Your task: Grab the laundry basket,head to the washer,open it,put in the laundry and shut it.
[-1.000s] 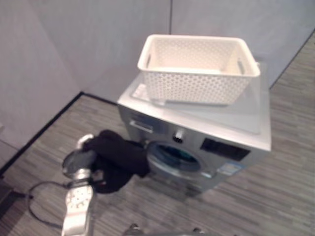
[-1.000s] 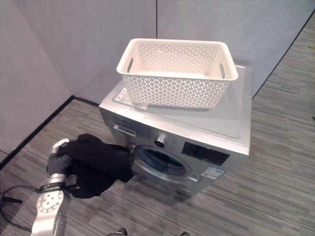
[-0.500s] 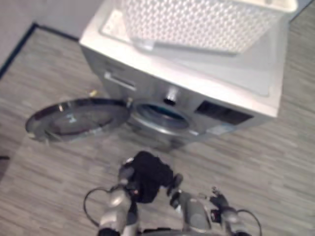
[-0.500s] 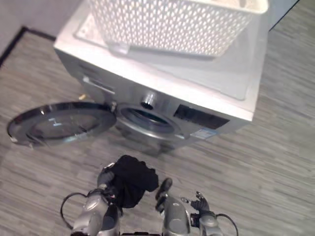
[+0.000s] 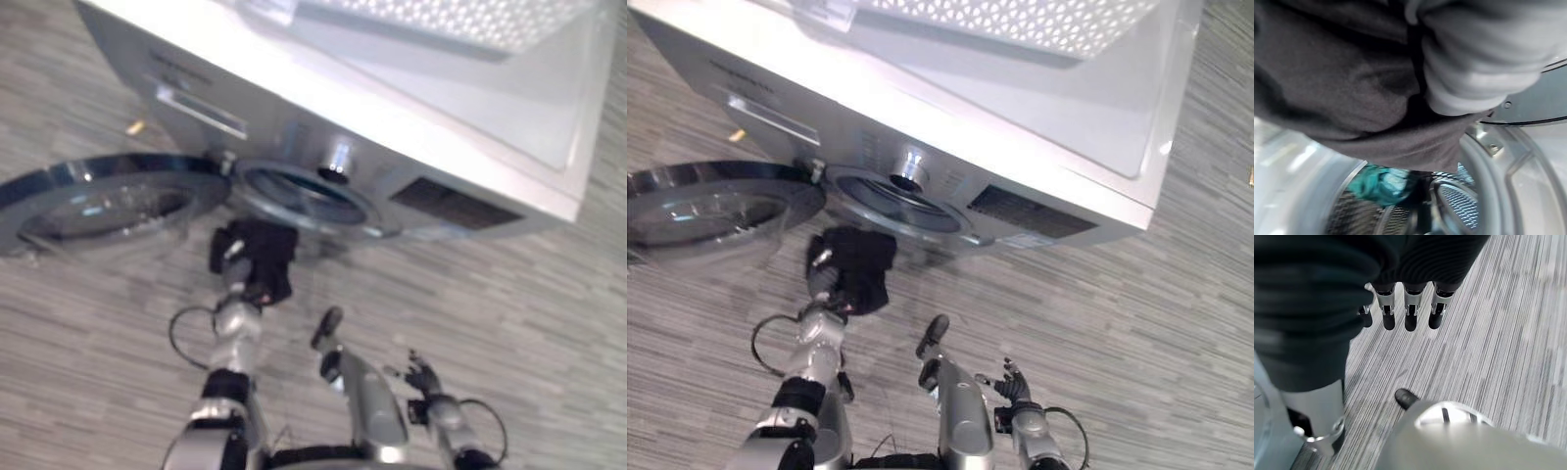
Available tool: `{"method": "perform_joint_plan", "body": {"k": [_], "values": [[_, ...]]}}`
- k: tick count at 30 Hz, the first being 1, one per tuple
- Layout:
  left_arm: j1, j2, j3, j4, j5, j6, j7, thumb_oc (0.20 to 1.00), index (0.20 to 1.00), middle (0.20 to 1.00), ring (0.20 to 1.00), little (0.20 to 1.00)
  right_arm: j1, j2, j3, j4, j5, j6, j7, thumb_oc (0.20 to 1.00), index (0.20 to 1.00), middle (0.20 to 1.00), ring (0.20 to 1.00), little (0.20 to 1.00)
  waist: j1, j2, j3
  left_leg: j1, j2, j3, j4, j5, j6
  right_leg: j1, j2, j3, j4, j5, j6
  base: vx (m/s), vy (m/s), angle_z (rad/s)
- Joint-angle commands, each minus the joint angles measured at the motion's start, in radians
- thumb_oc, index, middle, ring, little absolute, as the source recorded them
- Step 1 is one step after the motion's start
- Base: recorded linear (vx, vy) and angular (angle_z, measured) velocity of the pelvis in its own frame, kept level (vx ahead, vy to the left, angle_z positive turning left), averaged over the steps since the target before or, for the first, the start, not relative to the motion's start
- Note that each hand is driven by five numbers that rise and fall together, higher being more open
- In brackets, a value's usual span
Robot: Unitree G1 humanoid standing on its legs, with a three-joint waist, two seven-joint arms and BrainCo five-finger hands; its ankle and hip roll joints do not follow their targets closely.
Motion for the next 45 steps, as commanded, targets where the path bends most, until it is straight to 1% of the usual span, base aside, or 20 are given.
{"method": "perform_joint_plan", "body": {"k": [1, 4, 5, 7, 8, 9, 13, 15, 17, 18, 23, 24, 25, 28, 33, 36, 37, 39, 43, 45], "values": [[-0.055, -0.026, -0.007, -0.074, -0.012, -0.085, 0.022, 0.200, 0.200, 0.200, 0.200, 0.200, 0.038, -0.022, 0.051, -0.091, 0.023, -0.028, -0.027, 1.000, 1.000, 1.000, 1.000, 1.000, -0.012, -0.048, 0.007, 0.084, 0.057, 0.012, -0.019, -0.004, -0.052, -0.014, -0.009, -0.016, -0.097, 0.074, 0.068, 0.02, -0.042, -0.03], [-0.103, -0.013, -0.009, -0.076, -0.001, -0.101, 0.039, 0.200, 0.200, 0.200, 0.200, 0.200, 0.046, -0.034, 0.079, -0.126, 0.010, -0.036, -0.029, 1.000, 1.000, 1.000, 1.000, 1.000, -0.024, -0.071, 0.007, 0.058, 0.063, 0.007, -0.020, -0.002, -0.055, -0.036, -0.003, -0.017, -0.103, 0.079, 0.068, 0.01, -0.010, -0.02], [-0.105, -0.013, -0.008, -0.075, -0.001, -0.101, 0.039, 0.200, 0.200, 0.200, 0.200, 0.200, 0.046, -0.034, 0.079, -0.128, 0.010, -0.036, -0.029, 1.000, 1.000, 1.000, 1.000, 1.000, -0.026, -0.071, 0.007, 0.056, 0.063, 0.006, -0.019, -0.002, -0.055, -0.037, -0.003, -0.017, -0.103, 0.079, 0.068, 0.00, 0.000, 0.00], [-0.131, -0.003, -0.010, -0.085, 0.013, -0.110, 0.052, 0.200, 0.200, 0.200, 0.200, 0.200, 0.052, -0.046, 0.096, -0.138, -0.002, -0.041, -0.033, 1.000, 1.000, 1.000, 1.000, 1.000, -0.034, -0.085, 0.007, 0.043, 0.065, 0.003, -0.018, -0.003, -0.054, -0.047, 0.000, -0.019, -0.104, 0.081, 0.068, 0.01, -0.024, 0.00], [-0.157, 0.002, -0.013, -0.089, 0.021, -0.118, 0.061, 0.200, 0.200, 0.200, 0.200, 0.200, 0.056, -0.059, 0.105, -0.142, -0.005, -0.044, -0.036, 1.000, 1.000, 1.000, 1.000, 1.000, -0.041, -0.097, 0.007, 0.035, 0.068, 0.002, -0.017, -0.004, -0.055, -0.053, 0.004, -0.019, -0.106, 0.082, 0.068, 0.02, -0.038, 0.01], [-0.158, 0.002, -0.012, -0.088, 0.021, -0.119, 0.061, 0.200, 0.200, 0.200, 0.200, 0.200, 0.055, -0.059, 0.105, -0.142, -0.005, -0.044, -0.036, 1.000, 1.000, 1.000, 1.000, 1.000, -0.042, -0.097, 0.007, 0.034, 0.068, 0.001, -0.016, -0.004, -0.055, -0.053, 0.004, -0.019, -0.106, 0.082, 0.068, 0.02, -0.035, 0.00], [-0.211, 0.023, -0.006, -0.077, 0.020, -0.135, 0.076, 0.200, 0.200, 0.200, 0.200, 0.200, 0.060, -0.088, 0.116, -0.159, -0.011, -0.047, -0.041, 1.000, 1.000, 1.000, 1.000, 1.000, -0.054, -0.116, 0.007, 0.018, 0.076, 0.000, -0.014, -0.002, -0.060, -0.068, 0.011, -0.020, -0.108, 0.085, 0.069, 0.01, -0.027, 0.00], [-0.258, 0.059, 0.006, -0.046, 0.011, -0.152, 0.090, 0.200, 0.200, 0.200, 0.200, 0.200, 0.062, -0.116, 0.123, -0.182, -0.020, -0.052, -0.046, 1.000, 1.000, 1.000, 1.000, 1.000, -0.066, -0.134, 0.007, 0.012, 0.081, 0.002, -0.015, -0.001, -0.062, -0.077, 0.019, -0.016, -0.113, 0.090, 0.070, 0.01, -0.036, -0.02], [-0.263, 0.062, 0.009, -0.041, 0.009, -0.154, 0.088, 0.200, 0.200, 0.200, 0.200, 0.200, 0.060, -0.116, 0.125, -0.182, -0.020, -0.052, -0.046, 1.000, 1.000, 1.000, 1.000, 1.000, -0.068, -0.135, 0.007, 0.011, 0.081, 0.002, -0.014, -0.001, -0.062, -0.078, 0.018, -0.016, -0.113, 0.090, 0.070, 0.00, 0.000, 0.00], [-0.306, 0.093, 0.033, -0.020, -0.009, -0.169, 0.099, 0.200, 0.200, 0.200, 0.200, 0.200, 0.058, -0.134, 0.127, -0.186, -0.022, -0.056, -0.049, 1.000, 1.000, 1.000, 1.000, 1.000, -0.075, -0.146, 0.007, 0.007, 0.084, 0.004, -0.016, -0.003, -0.062, -0.085, 0.023, -0.013, -0.115, 0.092, 0.071, 0.00, 0.000, 0.00], [-0.402, 0.188, 0.094, 0.036, -0.051, -0.206, 0.121, 0.200, 0.200, 0.200, 0.200, 0.200, 0.064, -0.183, 0.136, -0.212, -0.035, -0.065, -0.053, 1.000, 1.000, 1.000, 1.000, 1.000, -0.097, -0.174, 0.007, -0.002, 0.094, 0.006, -0.017, -0.002, -0.065, -0.098, 0.034, -0.007, -0.119, 0.093, 0.074, 0.02, -0.027, -0.02], [-0.402, 0.188, 0.094, 0.037, -0.051, -0.207, 0.120, 0.200, 0.200, 0.200, 0.200, 0.200, 0.063, -0.183, 0.136, -0.212, -0.035, -0.065, -0.053, 1.000, 1.000, 1.000, 1.000, 1.000, -0.097, -0.175, 0.007, -0.003, 0.094, 0.005, -0.017, -0.002, -0.065, -0.098, 0.034, -0.007, -0.119, 0.093, 0.074, 0.04, -0.056, -0.08], [-0.450, 0.244, 0.117, 0.063, -0.083, -0.219, 0.128, 0.200, 0.200, 0.200, 0.200, 0.200, 0.072, -0.212, 0.129, -0.229, -0.036, -0.070, -0.052, 1.000, 1.000, 1.000, 1.000, 1.000, -0.105, -0.187, 0.007, -0.006, 0.101, 0.005, -0.019, -0.002, -0.067, -0.102, 0.041, -0.007, -0.123, 0.095, 0.076, 0.03, -0.046, -0.10], [-0.488, 0.270, 0.125, 0.081, -0.107, -0.230, 0.125, 0.200, 0.200, 0.200, 0.200, 0.200, 0.081, -0.230, 0.127, -0.236, -0.038, -0.073, -0.051, 1.000, 1.000, 1.000, 1.000, 1.000, -0.113, -0.195, 0.007, -0.011, 0.106, 0.003, -0.023, 0.001, -0.068, -0.107, 0.046, -0.006, -0.126, 0.095, 0.077, 0.04, -0.050, -0.04], [-0.602, 0.317, 0.142, 0.136, -0.176, -0.261, 0.121, 0.200, 0.200, 0.200, 0.200, 0.200, 0.095, -0.292, 0.123, -0.263, -0.049, -0.083, -0.056, 1.000, 1.000, 1.000, 1.000, 1.000, -0.133, -0.217, 0.007, -0.013, 0.115, 0.000, -0.048, 0.010, -0.071, -0.118, 0.059, -0.003, -0.134, 0.093, 0.081, 0.03, -0.038, -0.01], [-0.631, 0.330, 0.147, 0.146, -0.200, -0.268, 0.115, 0.200, 0.200, 0.200, 0.200, 0.200, 0.097, -0.312, 0.124, -0.273, -0.055, -0.086, -0.058, 1.000, 1.000, 1.000, 1.000, 1.000, -0.141, -0.221, 0.007, -0.018, 0.117, -0.004, -0.051, 0.011, -0.072, -0.125, 0.062, 0.002, -0.135, 0.091, 0.081, 0.04, -0.053, 0.04], [-0.657, 0.342, 0.133, 0.144, -0.209, -0.266, 0.110, 0.200, 0.200, 0.200, 0.200, 0.200, 0.102, -0.333, 0.130, -0.281, -0.061, -0.088, -0.055, 1.000, 1.000, 1.000, 1.000, 1.000, -0.148, -0.228, 0.007, -0.022, 0.120, -0.006, -0.051, 0.011, -0.072, -0.131, 0.067, 0.006, -0.136, 0.091, 0.081, 0.04, -0.055, 0.08], [-0.678, 0.349, 0.119, 0.138, -0.213, -0.264, 0.109, 0.200, 0.200, 0.200, 0.200, 0.200, 0.106, -0.345, 0.133, -0.280, -0.061, -0.086, -0.052, 1.000, 1.000, 1.000, 1.000, 1.000, -0.153, -0.233, 0.007, -0.030, 0.121, -0.009, -0.047, 0.008, -0.070, -0.135, 0.070, 0.006, -0.136, 0.091, 0.080, 0.03, -0.066, 0.02], [-0.691, 0.343, 0.110, 0.130, -0.218, -0.266, 0.109, 0.200, 0.200, 0.200, 0.200, 0.200, 0.110, -0.357, 0.139, -0.285, -0.058, -0.086, -0.048, 1.000, 1.000, 1.000, 1.000, 1.000, -0.155, -0.235, 0.007, -0.040, 0.121, -0.011, -0.034, 0.005, -0.068, -0.142, 0.073, 0.006, -0.133, 0.090, 0.079, 0.01, -0.030, -0.05], [-0.704, 0.362, 0.110, 0.155, -0.230, -0.268, 0.106, 0.200, 0.200, 0.200, 0.200, 0.200, 0.112, -0.377, 0.138, -0.304, -0.048, -0.087, -0.043, 1.000, 1.000, 1.000, 1.000, 1.000, -0.162, -0.237, 0.007, -0.044, 0.123, -0.008, -0.023, -0.006, -0.065, -0.142, 0.074, 0.006, -0.132, 0.089, 0.078, 0.00, -0.032, -0.04]]}}
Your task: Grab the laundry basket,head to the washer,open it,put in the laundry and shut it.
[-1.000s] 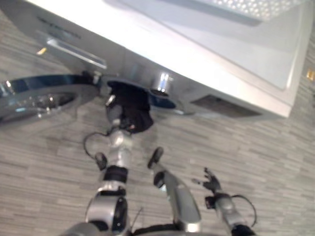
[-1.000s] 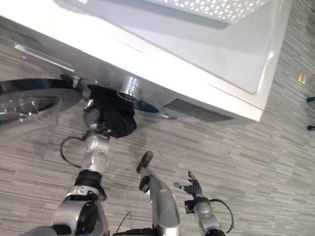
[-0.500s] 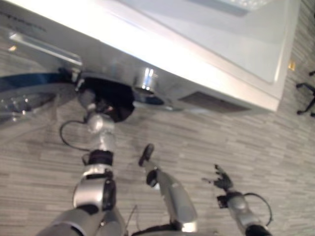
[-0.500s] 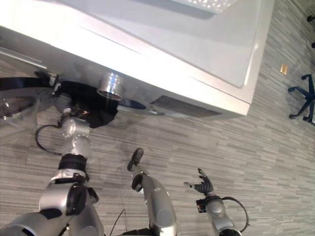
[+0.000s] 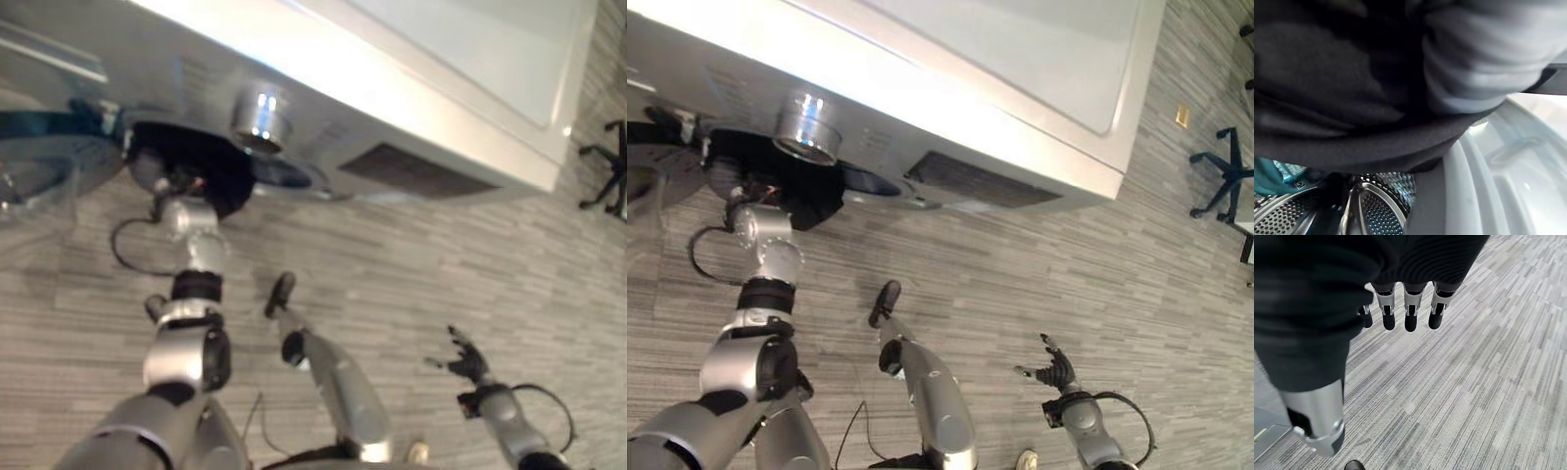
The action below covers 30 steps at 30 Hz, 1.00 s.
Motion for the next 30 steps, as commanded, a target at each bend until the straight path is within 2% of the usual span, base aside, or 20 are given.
{"method": "perform_joint_plan", "body": {"k": [1, 4, 8, 13, 16, 18, 20, 24, 25, 26, 30], "values": [[-0.249, 0.175, -0.073, 0.021, 0.005, -0.041, -0.044, 0.200, 0.200, 0.200, 0.200, 0.200, 0.036, -0.050, -0.017, -0.126, -0.005, -0.002, -0.011, 1.000, 1.000, 1.000, 1.000, 1.000, 0.015, -0.150, 0.067, 0.150, 0.031, 0.015, 0.030, -0.102, -0.012, 0.041, -0.035, 0.032, -0.065, 0.048, 0.124, 0.00, 0.000, 0.00], [-0.287, 0.239, -0.108, 0.094, -0.007, -0.019, -0.056, 0.200, 0.200, 0.200, 0.200, 0.200, 0.035, -0.069, -0.005, -0.123, -0.004, -0.004, -0.008, 1.000, 1.000, 1.000, 1.000, 1.000, 0.010, -0.149, 0.067, 0.153, 0.027, 0.011, 0.036, -0.116, -0.005, 0.047, -0.031, 0.036, -0.067, 0.048, 0.124, 0.01, -0.027, -0.02], [-0.273, 0.251, -0.156, 0.131, 0.026, 0.011, -0.068, 0.200, 0.200, 0.200, 0.200, 0.200, 0.035, -0.056, -0.009, -0.073, 0.010, 0.000, -0.003, 1.000, 1.000, 1.000, 1.000, 1.000, 0.017, -0.143, 0.067, 0.164, 0.022, 0.013, 0.037, -0.122, -0.001, 0.061, -0.030, 0.040, -0.070, 0.046, 0.122, 0.00, 0.000, 0.00], [-0.276, 0.246, -0.238, 0.249, 0.080, 0.063, -0.097, 0.200, 0.200, 0.200, 0.200, 0.200, 0.022, -0.013, -0.004, 0.194, 0.035, 0.024, 0.041, 1.000, 1.000, 1.000, 1.000, 1.000, 0.037, -0.126, 0.067, 0.182, 0.007, 0.008, 0.042, -0.133, 0.006, 0.092, -0.029, 0.039, -0.070, 0.039, 0.118, 0.00, -0.010, 0.03], [-0.265, 0.180, -0.238, 0.283, 0.058, 0.075, -0.127, 0.200, 0.200, 0.200, 0.200, 0.200, 0.017, 0.056, -0.001, 0.392, 0.084, 0.031, 0.093, 1.000, 1.000, 1.000, 1.000, 1.000, 0.052, -0.112, 0.067, 0.184, -0.001, 0.001, 0.048, -0.140, 0.011, 0.107, -0.031, 0.037, -0.070, 0.032, 0.117, 0.01, 0.000, 0.13], [-0.252, 0.129, -0.219, 0.287, 0.037, 0.079, -0.139, 0.200, 0.200, 0.200, 0.200, 0.200, 0.013, 0.109, -0.035, 0.436, 0.151, 0.042, 0.124, 1.000, 1.000, 1.000, 1.000, 1.000, 0.048, -0.102, 0.067, 0.188, -0.009, 0.003, 0.054, -0.143, 0.015, 0.116, -0.032, 0.042, -0.069, 0.029, 0.116, -0.01, 0.054, -0.01], [-0.247, 0.086, -0.200, 0.287, 0.013, 0.079, -0.146, 0.200, 0.200, 0.200, 0.200, 0.200, 0.003, 0.141, -0.077, 0.442, 0.211, 0.050, 0.142, 1.000, 1.000, 1.000, 1.000, 1.000, 0.043, -0.089, 0.067, 0.194, -0.015, 0.007, 0.058, -0.147, 0.017, 0.120, -0.035, 0.050, -0.066, 0.030, 0.117, -0.02, 0.068, -0.02], [-0.256, 0.063, -0.179, 0.288, -0.008, 0.084, -0.150, 0.200, 0.200, 0.200, 0.200, 0.200, -0.024, 0.178, -0.127, 0.433, 0.259, 0.052, 0.133, 1.000, 1.000, 1.000, 1.000, 1.000, 0.035, -0.069, 0.067, 0.193, -0.024, 0.009, 0.072, -0.157, 0.022, 0.122, -0.042, 0.060, -0.063, 0.028, 0.119, -0.03, 0.082, -0.08], [-0.258, 0.037, -0.174, 0.266, -0.015, 0.081, -0.153, 0.200, 0.200, 0.200, 0.200, 0.200, -0.053, 0.203, -0.136, 0.402, 0.282, 0.046, 0.129, 1.000, 1.000, 1.000, 1.000, 1.000, 0.029, -0.048, 0.067, 0.177, -0.038, 0.007, 0.091, -0.168, 0.027, 0.113, -0.050, 0.070, -0.057, 0.029, 0.120, -0.03, 0.076, -0.12], [-0.257, 0.035, -0.174, 0.264, -0.014, 0.082, -0.151, 0.200, 0.200, 0.200, 0.200, 0.200, -0.053, 0.203, -0.137, 0.402, 0.282, 0.047, 0.129, 1.000, 1.000, 1.000, 1.000, 1.000, 0.029, -0.048, 0.067, 0.176, -0.038, 0.007, 0.093, -0.169, 0.028, 0.112, -0.050, 0.070, -0.057, 0.029, 0.120, -0.04, 0.104, -0.06], [-0.223, -0.052, -0.249, 0.137, 0.068, 0.097, -0.146, 0.200, 0.200, 0.200, 0.200, 0.200, -0.064, 0.193, -0.135, 0.360, 0.292, 0.046, 0.129, 1.000, 1.000, 1.000, 1.000, 1.000, 0.019, -0.030, 0.067, 0.159, -0.055, 0.008, 0.117, -0.180, 0.033, 0.104, -0.063, 0.078, -0.047, 0.031, 0.119, -0.02, 0.036, -0.01]]}}
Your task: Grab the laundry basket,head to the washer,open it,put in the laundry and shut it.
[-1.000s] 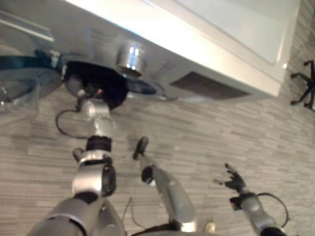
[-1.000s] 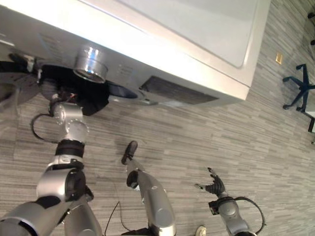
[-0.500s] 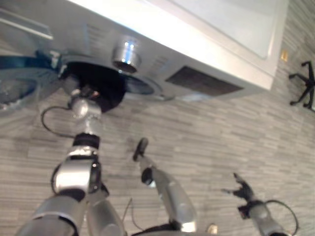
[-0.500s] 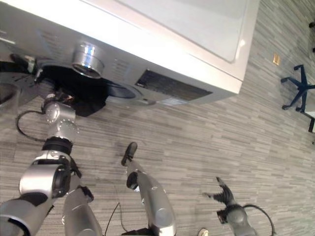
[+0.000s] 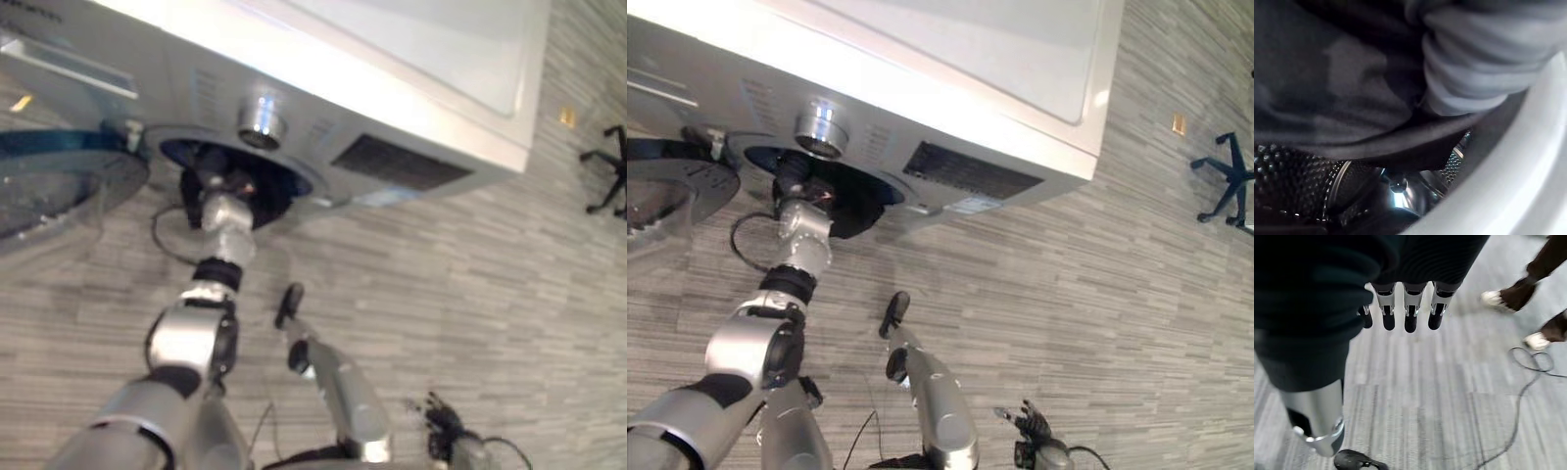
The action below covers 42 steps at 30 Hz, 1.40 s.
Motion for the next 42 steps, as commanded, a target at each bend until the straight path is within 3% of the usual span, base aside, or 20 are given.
{"method": "perform_joint_plan", "body": {"k": [1, 8, 15, 22, 27, 28, 38, 42], "values": [[-0.107, -0.009, -0.023, -0.100, 0.082, -0.018, -0.027, 0.200, 0.200, 0.200, 0.200, 0.200, 0.021, -0.070, 0.023, -0.099, 0.043, 0.010, -0.016, 1.000, 1.000, 1.000, 1.000, 1.000, 0.002, -0.044, 0.057, 0.071, 0.003, -0.017, 0.118, -0.176, 0.011, 0.023, -0.023, 0.035, -0.013, 0.005, 0.100, 0.00, 0.000, 0.00], [-0.147, -0.022, -0.009, -0.075, 0.030, -0.031, -0.034, 0.200, 0.200, 0.200, 0.200, 0.200, 0.048, -0.138, 0.022, -0.147, 0.046, 0.009, -0.004, 1.000, 1.000, 1.000, 1.000, 1.000, -0.023, -0.066, 0.057, 0.039, 0.005, -0.015, 0.148, -0.189, 0.011, -0.001, -0.020, 0.048, -0.007, 0.009, 0.102, 0.00, -0.019, -0.02], [-0.228, 0.058, 0.014, -0.063, -0.026, -0.062, -0.029, 0.200, 0.200, 0.200, 0.200, 0.200, 0.069, -0.196, 0.000, -0.282, 0.116, -0.004, 0.010, 1.000, 1.000, 1.000, 1.000, 1.000, -0.054, -0.102, 0.057, -0.076, 0.029, -0.040, 0.246, -0.223, 0.014, -0.081, -0.011, 0.044, 0.020, 0.005, 0.099, 0.00, -0.072, -0.04], [-0.272, 0.079, -0.014, -0.223, 0.000, -0.097, 0.000, 0.200, 0.200, 0.200, 0.200, 0.200, 0.086, -0.217, 0.000, -0.423, 0.174, -0.009, 0.037, 1.000, 1.000, 1.000, 1.000, 1.000, -0.073, -0.109, 0.057, -0.208, 0.042, -0.072, 0.343, -0.248, 0.027, -0.183, -0.019, 0.016, 0.072, -0.021, 0.086, 0.02, -0.063, 0.04], [-0.212, 0.005, -0.026, -0.436, 0.101, -0.105, 0.047, 0.200, 0.200, 0.200, 0.200, 0.200, 0.076, -0.189, 0.027, -0.475, 0.185, -0.001, 0.043, 1.000, 1.000, 1.000, 1.000, 1.000, -0.073, -0.098, 0.057, -0.285, 0.040, -0.097, 0.378, -0.260, 0.032, -0.247, -0.036, -0.010, 0.107, -0.029, 0.081, 0.02, -0.035, 0.14], [-0.134, -0.083, -0.008, -0.508, 0.132, -0.105, 0.053, 0.200, 0.200, 0.200, 0.200, 0.200, 0.062, -0.173, 0.059, -0.497, 0.195, -0.001, 0.050, 1.000, 1.000, 1.000, 1.000, 1.000, -0.065, -0.101, 0.057, -0.293, 0.035, -0.103, 0.373, -0.258, 0.035, -0.254, -0.038, -0.013, 0.107, -0.025, 0.081, 0.02, 0.002, 0.17], [-0.035, -0.222, -0.004, -0.578, 0.154, -0.124, 0.074, 0.200, 0.200, 0.200, 0.200, 0.200, 0.044, -0.186, 0.114, -0.533, 0.229, -0.005, 0.053, 1.000, 1.000, 1.000, 1.000, 1.000, -0.051, -0.127, 0.057, -0.335, 0.033, -0.130, 0.393, -0.266, 0.045, -0.278, -0.038, -0.034, 0.115, -0.026, 0.080, 0.01, -0.012, 0.08], [-0.023, -0.258, -0.021, -0.604, 0.153, -0.128, 0.078, 0.200, 0.200, 0.200, 0.200, 0.200, 0.033, -0.204, 0.123, -0.550, 0.242, -0.003, 0.050, 1.000, 1.000, 1.000, 1.000, 1.000, -0.051, -0.120, 0.057, -0.359, 0.031, -0.135, 0.406, -0.268, 0.048, -0.301, -0.041, -0.036, 0.124, -0.026, 0.079, 0.00, 0.000, 0.00]]}}
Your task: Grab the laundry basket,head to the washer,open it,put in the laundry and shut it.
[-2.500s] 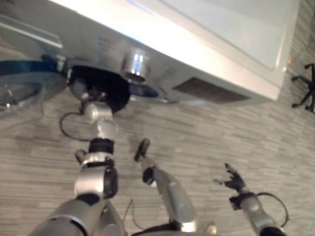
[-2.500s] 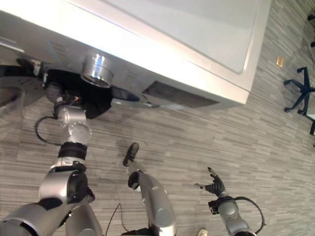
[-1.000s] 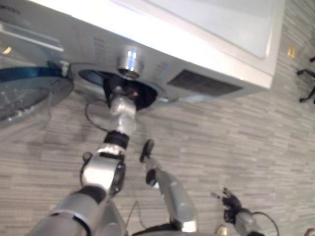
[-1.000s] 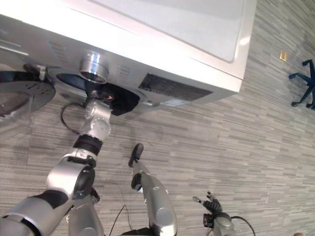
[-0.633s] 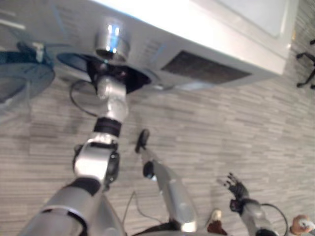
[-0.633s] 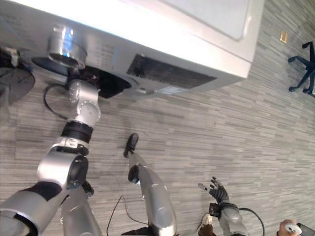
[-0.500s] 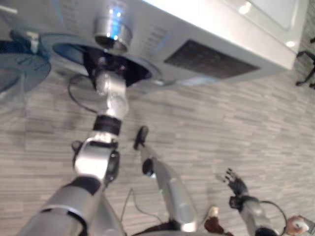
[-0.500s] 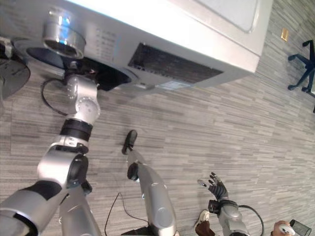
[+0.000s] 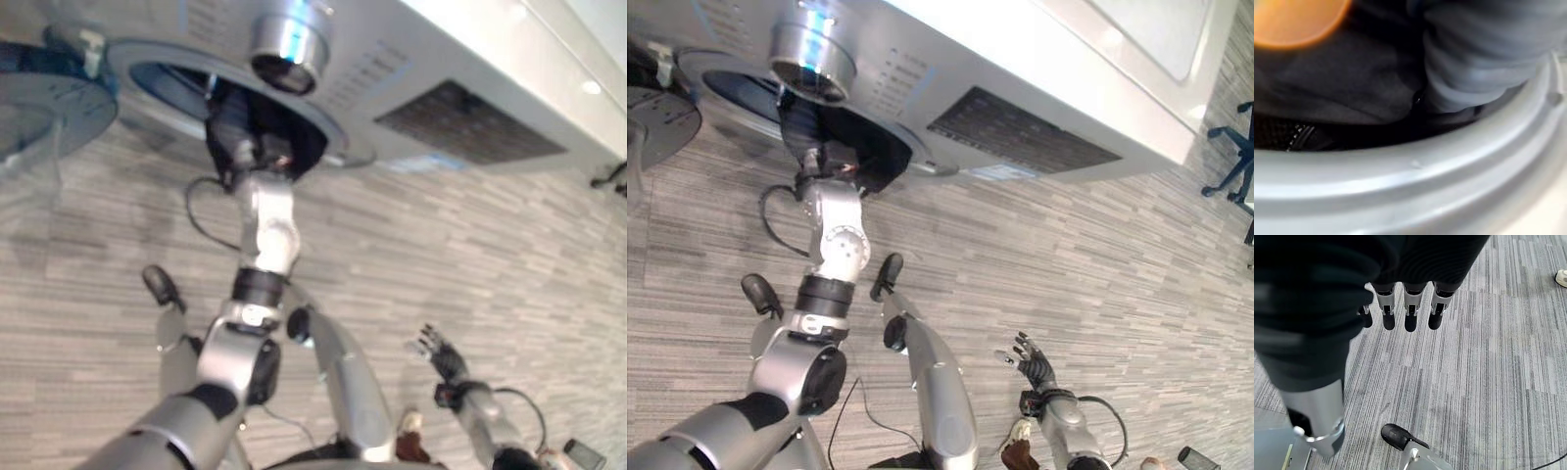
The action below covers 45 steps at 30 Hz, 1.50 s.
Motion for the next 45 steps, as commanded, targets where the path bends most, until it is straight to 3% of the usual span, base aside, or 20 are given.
{"method": "perform_joint_plan", "body": {"k": [1, 8, 12, 13, 19, 22, 30, 36, 45], "values": [[-0.091, -0.014, -0.053, -0.076, 0.073, -0.038, -0.020, 0.200, 0.200, 0.200, 0.200, 0.200, -0.023, -0.066, -0.002, -0.098, 0.047, -0.001, -0.012, 1.000, 1.000, 1.000, 1.000, 1.000, 0.017, -0.113, 0.062, -0.014, 0.019, -0.023, 0.252, -0.249, 0.020, -0.026, 0.001, 0.018, -0.019, 0.005, 0.088, 0.00, 0.000, 0.00], [-0.124, 0.001, -0.021, -0.042, 0.019, -0.069, -0.003, 0.200, 0.200, 0.200, 0.200, 0.200, -0.028, -0.125, 0.003, -0.169, 0.090, -0.003, -0.002, 1.000, 1.000, 1.000, 1.000, 1.000, 0.005, -0.120, 0.062, -0.061, 0.023, -0.037, 0.272, -0.253, 0.018, -0.071, -0.001, 0.014, -0.012, 0.005, 0.088, 0.00, 0.000, 0.00], [-0.172, 0.073, 0.059, 0.048, -0.079, -0.101, -0.002, 0.200, 0.200, 0.200, 0.200, 0.200, -0.036, -0.164, 0.013, -0.197, 0.106, -0.007, 0.003, 1.000, 1.000, 1.000, 1.000, 1.000, -0.003, -0.118, 0.062, -0.092, 0.034, -0.048, 0.299, -0.267, 0.016, -0.100, 0.003, 0.012, 0.001, -0.006, 0.084, 0.00, 0.000, 0.00], [-0.192, 0.130, 0.084, 0.104, -0.105, -0.102, 0.001, 0.200, 0.200, 0.200, 0.200, 0.200, -0.043, -0.188, 0.015, -0.207, 0.104, -0.009, 0.004, 1.000, 1.000, 1.000, 1.000, 1.000, -0.005, -0.118, 0.062, -0.106, 0.038, -0.054, 0.313, -0.272, 0.018, -0.112, 0.006, 0.011, 0.007, -0.012, 0.083, 0.00, 0.000, 0.00], [-0.281, 0.283, 0.088, 0.266, -0.178, -0.077, -0.024, 0.200, 0.200, 0.200, 0.200, 0.200, -0.047, -0.233, 0.005, -0.225, 0.112, -0.008, 0.013, 1.000, 1.000, 1.000, 1.000, 1.000, -0.017, -0.111, 0.062, -0.135, 0.047, -0.070, 0.332, -0.278, 0.016, -0.141, 0.011, 0.008, 0.029, -0.028, 0.080, 0.01, -0.012, 0.03], [-0.318, 0.321, 0.084, 0.312, -0.195, -0.072, -0.035, 0.200, 0.200, 0.200, 0.200, 0.200, -0.051, -0.248, 0.000, -0.234, 0.117, -0.006, 0.018, 1.000, 1.000, 1.000, 1.000, 1.000, -0.021, -0.110, 0.062, -0.144, 0.049, -0.076, 0.340, -0.282, 0.015, -0.152, 0.014, 0.007, 0.037, -0.035, 0.078, 0.02, -0.024, 0.06], [-0.469, 0.441, 0.016, 0.378, -0.220, -0.072, -0.040, 0.200, 0.200, 0.200, 0.200, 0.200, -0.050, -0.310, -0.008, -0.286, 0.118, -0.001, 0.032, 1.000, 1.000, 1.000, 1.000, 1.000, -0.041, -0.116, 0.062, -0.161, 0.058, -0.090, 0.369, -0.298, 0.010, -0.159, 0.027, -0.006, 0.039, -0.031, 0.082, 0.01, -0.017, 0.01], [-0.569, 0.463, -0.036, 0.414, -0.220, -0.076, -0.024, 0.200, 0.200, 0.200, 0.200, 0.200, -0.051, -0.361, 0.012, -0.313, 0.119, 0.004, 0.042, 1.000, 1.000, 1.000, 1.000, 1.000, -0.050, -0.116, 0.062, -0.155, 0.060, -0.087, 0.376, -0.306, 0.006, -0.153, 0.035, -0.005, 0.034, -0.030, 0.081, 0.00, -0.005, 0.00], [-0.813, 0.650, -0.265, 0.603, -0.103, -0.015, 0.023, 0.200, 0.200, 0.200, 0.200, 0.200, -0.035, -0.437, -0.026, -0.398, 0.110, 0.008, 0.043, 1.000, 1.000, 1.000, 1.000, 1.000, -0.072, -0.109, 0.062, -0.137, 0.055, -0.079, 0.384, -0.309, 0.003, -0.130, 0.053, 0.010, 0.021, -0.033, 0.077, 0.00, -0.010, -0.01]]}}
